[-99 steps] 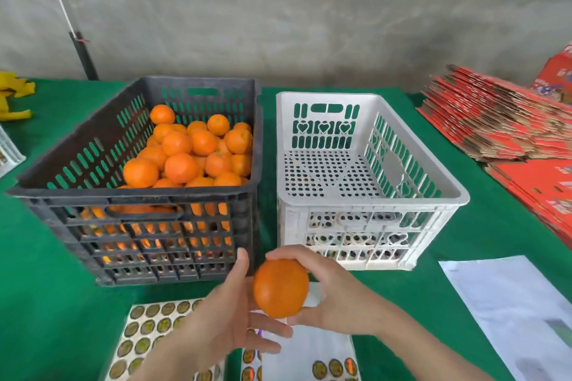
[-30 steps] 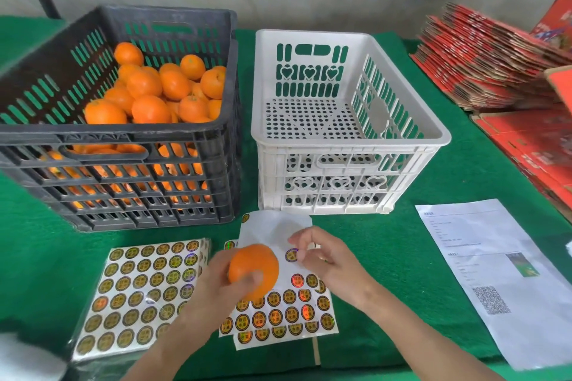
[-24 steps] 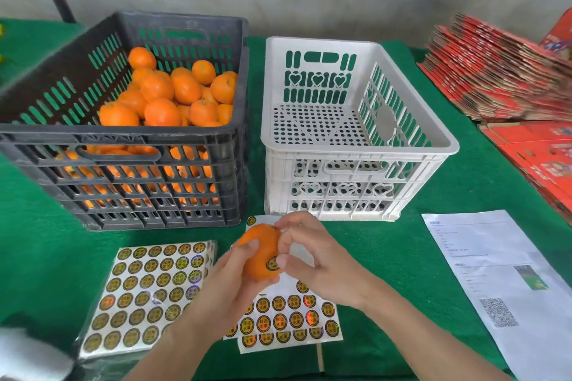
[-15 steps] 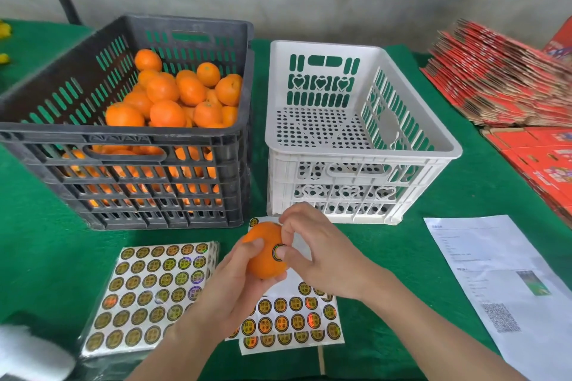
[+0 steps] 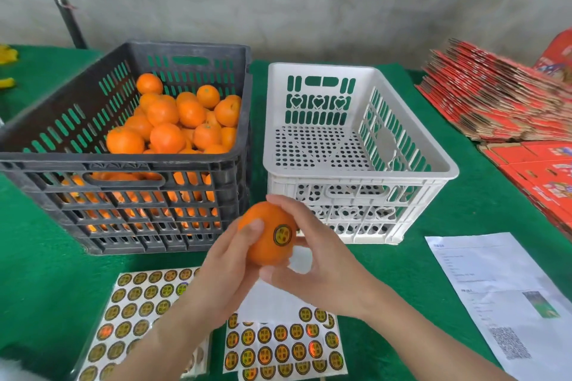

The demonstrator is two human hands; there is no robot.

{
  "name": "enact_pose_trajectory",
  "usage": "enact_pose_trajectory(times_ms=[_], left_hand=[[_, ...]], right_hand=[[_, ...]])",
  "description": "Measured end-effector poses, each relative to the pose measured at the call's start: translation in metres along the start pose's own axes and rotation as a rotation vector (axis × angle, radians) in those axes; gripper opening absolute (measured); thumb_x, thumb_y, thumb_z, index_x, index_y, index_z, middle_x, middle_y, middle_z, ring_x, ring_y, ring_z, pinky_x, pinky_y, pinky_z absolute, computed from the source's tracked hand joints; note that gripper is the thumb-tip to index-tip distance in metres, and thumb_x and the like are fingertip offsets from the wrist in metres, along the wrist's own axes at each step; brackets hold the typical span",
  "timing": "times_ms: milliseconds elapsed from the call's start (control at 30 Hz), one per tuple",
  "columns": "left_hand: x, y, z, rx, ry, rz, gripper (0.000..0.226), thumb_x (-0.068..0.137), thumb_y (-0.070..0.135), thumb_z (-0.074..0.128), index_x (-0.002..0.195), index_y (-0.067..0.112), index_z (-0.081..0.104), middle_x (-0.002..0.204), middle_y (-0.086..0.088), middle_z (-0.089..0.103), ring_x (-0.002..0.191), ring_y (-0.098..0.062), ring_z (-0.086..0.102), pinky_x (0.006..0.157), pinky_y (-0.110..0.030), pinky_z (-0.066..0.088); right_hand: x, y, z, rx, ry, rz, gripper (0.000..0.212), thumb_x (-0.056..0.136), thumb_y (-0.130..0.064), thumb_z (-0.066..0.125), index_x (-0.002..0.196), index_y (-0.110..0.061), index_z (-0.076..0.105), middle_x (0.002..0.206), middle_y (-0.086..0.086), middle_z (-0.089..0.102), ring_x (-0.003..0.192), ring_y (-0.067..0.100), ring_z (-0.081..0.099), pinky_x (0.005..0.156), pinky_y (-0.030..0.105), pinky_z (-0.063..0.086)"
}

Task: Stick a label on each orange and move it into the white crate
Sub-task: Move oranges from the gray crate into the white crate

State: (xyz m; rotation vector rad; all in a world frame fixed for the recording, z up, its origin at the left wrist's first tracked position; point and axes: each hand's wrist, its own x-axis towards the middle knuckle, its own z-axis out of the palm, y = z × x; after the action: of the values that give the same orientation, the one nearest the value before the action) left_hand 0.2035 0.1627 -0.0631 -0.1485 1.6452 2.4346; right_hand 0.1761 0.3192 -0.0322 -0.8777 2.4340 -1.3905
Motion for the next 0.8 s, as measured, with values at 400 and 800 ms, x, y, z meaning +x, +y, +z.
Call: enact_pose_trajectory(times_ms=[400, 800], left_hand=[[0.117, 0.124, -0.071, 1.501, 0.438, 0.351, 0.021, 0.097, 0.022, 0.05, 0.099, 0.007, 0.064, 0.08, -0.005, 0.059, 0.068, -0.019, 0.048, 0.051, -0.029, 0.033], [0.111, 0.118, -0.065, 1.448, 0.42, 0.315, 0.015, 0.085, 0.013, 0.051, 0.085, 0.017, 0.066, 0.08, -0.001, 0.063, 0.074, -0.023, 0.059, 0.056, -0.038, 0.05]], right_hand=[[0.19, 0.043, -0.106, -0.737, -0.368, 0.43, 0.071, 0.067, -0.015, 0.079, 0.128, -0.017, 0.041, 0.116, 0.004, 0.055, 0.09, 0.017, 0.058, 0.073, 0.03, 0.053], [0.221, 0.1, -0.085, -1.039, -0.591, 0.583, 0.068, 0.084, -0.008, 0.064, 0.143, -0.01, 0.03, 0.14, 0.01, 0.044, 0.121, 0.029, 0.048, 0.093, 0.035, 0.046]])
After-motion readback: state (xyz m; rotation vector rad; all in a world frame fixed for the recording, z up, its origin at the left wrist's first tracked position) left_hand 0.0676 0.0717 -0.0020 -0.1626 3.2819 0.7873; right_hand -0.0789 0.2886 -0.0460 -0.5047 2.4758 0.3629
